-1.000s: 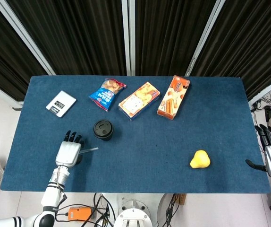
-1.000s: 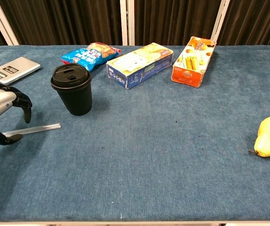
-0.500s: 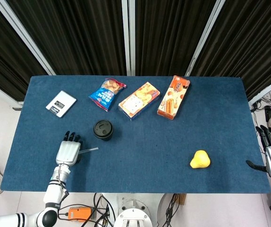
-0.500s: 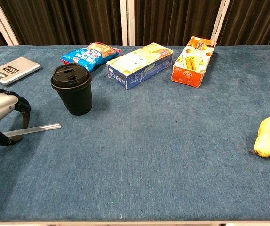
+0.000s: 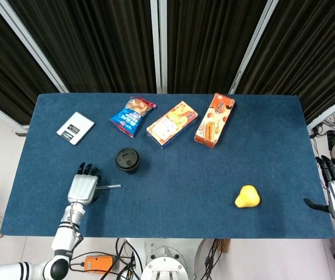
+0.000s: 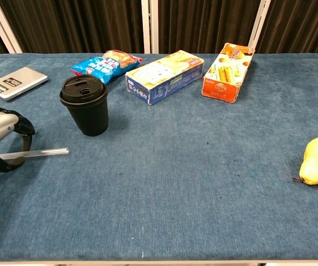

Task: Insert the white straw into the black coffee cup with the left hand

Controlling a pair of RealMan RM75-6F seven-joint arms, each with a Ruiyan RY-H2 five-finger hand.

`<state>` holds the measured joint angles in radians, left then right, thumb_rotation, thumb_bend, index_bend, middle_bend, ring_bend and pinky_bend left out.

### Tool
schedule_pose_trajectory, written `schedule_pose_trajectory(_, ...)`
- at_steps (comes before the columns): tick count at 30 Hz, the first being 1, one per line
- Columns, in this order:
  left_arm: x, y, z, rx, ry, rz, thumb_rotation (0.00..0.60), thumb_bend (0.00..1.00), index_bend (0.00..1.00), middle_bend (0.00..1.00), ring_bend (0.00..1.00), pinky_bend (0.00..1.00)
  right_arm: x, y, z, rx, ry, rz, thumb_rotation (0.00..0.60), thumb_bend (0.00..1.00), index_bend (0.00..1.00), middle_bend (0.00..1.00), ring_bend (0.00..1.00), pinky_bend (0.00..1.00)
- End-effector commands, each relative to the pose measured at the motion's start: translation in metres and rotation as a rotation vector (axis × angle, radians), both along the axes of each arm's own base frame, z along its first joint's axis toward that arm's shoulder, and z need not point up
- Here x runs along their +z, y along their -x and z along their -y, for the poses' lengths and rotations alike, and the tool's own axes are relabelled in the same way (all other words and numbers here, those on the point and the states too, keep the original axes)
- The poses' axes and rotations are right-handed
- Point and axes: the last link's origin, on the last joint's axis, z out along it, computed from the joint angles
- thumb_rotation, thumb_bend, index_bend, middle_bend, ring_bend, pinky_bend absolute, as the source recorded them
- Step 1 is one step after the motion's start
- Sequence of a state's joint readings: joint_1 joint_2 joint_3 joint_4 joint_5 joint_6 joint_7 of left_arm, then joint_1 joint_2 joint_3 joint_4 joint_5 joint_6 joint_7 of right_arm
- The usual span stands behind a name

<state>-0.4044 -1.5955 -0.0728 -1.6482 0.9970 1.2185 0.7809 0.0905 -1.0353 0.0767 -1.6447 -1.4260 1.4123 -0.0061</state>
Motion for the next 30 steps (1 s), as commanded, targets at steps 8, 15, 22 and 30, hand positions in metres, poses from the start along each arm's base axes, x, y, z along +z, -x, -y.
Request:
schedule_pose_trajectory(8,0.071,-0.001,0.002,0.002,-0.174,0.274,0.6,0.42,0.58,0.25,0.08,0.0,-0.016,0.009,-0.003,-0.047,-0.068,0.004,0.6,0.11,0.0,0.1,0.0,0.06)
schedule_pose_trajectory(15,0.118,-0.03,-0.023,-0.051,-0.324,0.82,0.6,0.43,0.58,0.25,0.04,0.0,-0.029,0.009,-0.004,-0.044,-0.109,0.006,0.6,0.11,0.0,0.1,0.0,0.06)
schedule_pose_trajectory(22,0.105,-0.072,-0.056,-0.064,-0.244,1.198,0.6,0.43,0.58,0.25,0.0,0.0,-0.028,0.006,-0.002,-0.033,-0.118,-0.019,0.6,0.11,0.0,0.1,0.0,0.06)
schedule_pose_trajectory(30,0.071,-0.105,-0.081,-0.013,-0.211,1.415,0.6,0.44,0.58,0.23,0.0,0.0,-0.026,0.003,-0.001,-0.034,-0.126,-0.037,0.6,0.11,0.0,0.1,0.0,0.06)
